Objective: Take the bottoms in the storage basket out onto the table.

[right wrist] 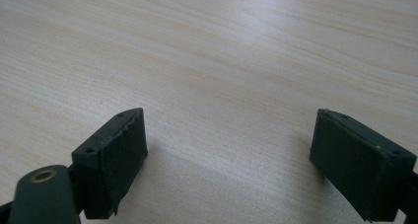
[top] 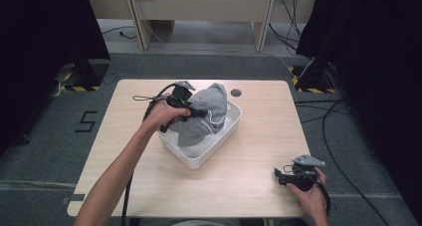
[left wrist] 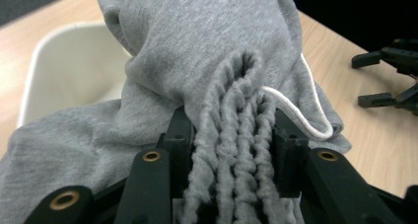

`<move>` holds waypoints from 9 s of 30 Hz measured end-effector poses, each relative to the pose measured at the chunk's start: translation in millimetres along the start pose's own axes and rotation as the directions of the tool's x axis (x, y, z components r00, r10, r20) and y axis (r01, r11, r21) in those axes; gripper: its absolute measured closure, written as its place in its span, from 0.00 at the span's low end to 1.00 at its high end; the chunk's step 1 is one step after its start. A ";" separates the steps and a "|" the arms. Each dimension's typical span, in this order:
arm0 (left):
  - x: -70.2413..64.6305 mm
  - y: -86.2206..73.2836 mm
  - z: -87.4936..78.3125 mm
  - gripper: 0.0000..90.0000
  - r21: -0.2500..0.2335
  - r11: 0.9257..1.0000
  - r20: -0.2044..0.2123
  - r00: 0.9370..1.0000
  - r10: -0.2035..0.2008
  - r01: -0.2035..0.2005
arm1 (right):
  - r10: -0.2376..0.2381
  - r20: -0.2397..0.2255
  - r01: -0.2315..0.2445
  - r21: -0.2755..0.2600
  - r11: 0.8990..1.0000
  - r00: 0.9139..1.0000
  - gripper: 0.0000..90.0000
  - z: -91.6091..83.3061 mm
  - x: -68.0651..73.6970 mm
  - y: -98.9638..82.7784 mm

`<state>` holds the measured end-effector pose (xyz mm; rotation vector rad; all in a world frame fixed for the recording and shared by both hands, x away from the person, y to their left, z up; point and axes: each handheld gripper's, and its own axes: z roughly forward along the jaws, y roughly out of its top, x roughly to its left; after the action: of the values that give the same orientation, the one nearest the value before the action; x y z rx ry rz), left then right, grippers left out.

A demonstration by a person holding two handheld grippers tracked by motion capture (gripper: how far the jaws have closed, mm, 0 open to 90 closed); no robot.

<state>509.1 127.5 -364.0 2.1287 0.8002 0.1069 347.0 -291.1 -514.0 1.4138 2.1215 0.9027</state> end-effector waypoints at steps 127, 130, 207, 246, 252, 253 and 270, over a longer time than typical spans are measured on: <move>101.6 -188.1 -103.5 0.64 0.034 0.943 -0.333 0.894 -0.301 0.330 | 0.001 0.003 -0.001 0.002 1.000 1.000 0.16 1.2 0.6 1.4; 103.0 -190.3 -98.7 0.64 0.037 0.940 -0.333 0.891 -0.308 0.339 | 0.001 0.003 -0.001 0.002 1.000 1.000 0.16 1.2 0.6 1.4; -23.9 -196.9 -97.7 0.25 -0.238 0.951 -0.242 0.936 -0.255 0.197 | 0.000 0.000 0.000 0.004 1.000 1.000 0.16 1.6 1.0 1.8; -46.9 -225.3 -58.3 0.25 -0.203 0.962 -0.237 0.944 -0.227 0.181 | 0.001 -0.001 -0.001 0.004 1.000 1.000 0.16 2.5 1.8 2.8; -50.8 -234.0 -54.3 0.25 -0.204 0.963 -0.250 0.942 -0.226 0.177 | -0.004 -0.001 0.004 0.002 1.000 1.000 0.17 2.3 1.9 2.7; -51.6 -236.0 -52.5 0.24 -0.201 0.963 -0.250 0.942 -0.225 0.176 | -0.005 -0.003 0.005 0.002 1.000 1.000 0.17 2.3 1.9 2.7; -56.9 -248.8 -41.8 0.24 -0.175 0.968 -0.260 0.940 -0.222 0.180 | 0.033 0.000 -0.033 -0.035 0.999 0.999 0.26 -1.5 -1.4 3.6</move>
<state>323.9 234.0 -509.8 1.9017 1.1352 0.3534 348.9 -291.9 -510.3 1.4349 2.0782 0.9471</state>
